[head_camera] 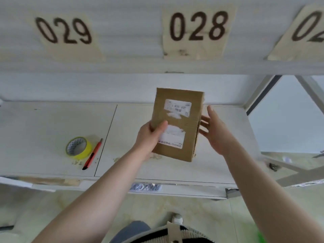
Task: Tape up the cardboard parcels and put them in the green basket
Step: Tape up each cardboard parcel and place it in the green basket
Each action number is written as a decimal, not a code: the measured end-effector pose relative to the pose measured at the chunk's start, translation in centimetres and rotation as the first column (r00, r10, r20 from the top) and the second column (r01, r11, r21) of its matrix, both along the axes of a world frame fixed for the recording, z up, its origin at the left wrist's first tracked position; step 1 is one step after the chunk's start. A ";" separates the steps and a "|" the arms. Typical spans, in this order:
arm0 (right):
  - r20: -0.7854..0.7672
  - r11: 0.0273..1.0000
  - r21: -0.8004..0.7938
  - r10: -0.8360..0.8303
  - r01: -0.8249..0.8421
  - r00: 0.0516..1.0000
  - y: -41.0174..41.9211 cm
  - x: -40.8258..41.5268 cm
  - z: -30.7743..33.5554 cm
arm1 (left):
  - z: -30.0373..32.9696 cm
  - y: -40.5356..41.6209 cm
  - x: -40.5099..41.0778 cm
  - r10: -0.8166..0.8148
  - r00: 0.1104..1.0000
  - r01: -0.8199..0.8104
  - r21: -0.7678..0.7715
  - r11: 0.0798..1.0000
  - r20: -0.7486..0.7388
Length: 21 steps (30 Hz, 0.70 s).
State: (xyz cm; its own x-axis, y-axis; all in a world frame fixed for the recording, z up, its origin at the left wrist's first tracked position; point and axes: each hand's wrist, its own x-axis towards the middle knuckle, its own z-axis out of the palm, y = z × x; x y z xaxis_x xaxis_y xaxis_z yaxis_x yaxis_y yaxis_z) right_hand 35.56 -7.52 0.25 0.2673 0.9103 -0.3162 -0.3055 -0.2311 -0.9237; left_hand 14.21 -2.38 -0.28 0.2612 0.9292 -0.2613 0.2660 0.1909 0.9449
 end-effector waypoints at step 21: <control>0.104 0.982 -0.063 0.184 -0.179 0.977 8.4 -38.5 1.5 | 3.1 10.6 -34.1 -0.052 0.935 0.215 -0.445 0.869 0.350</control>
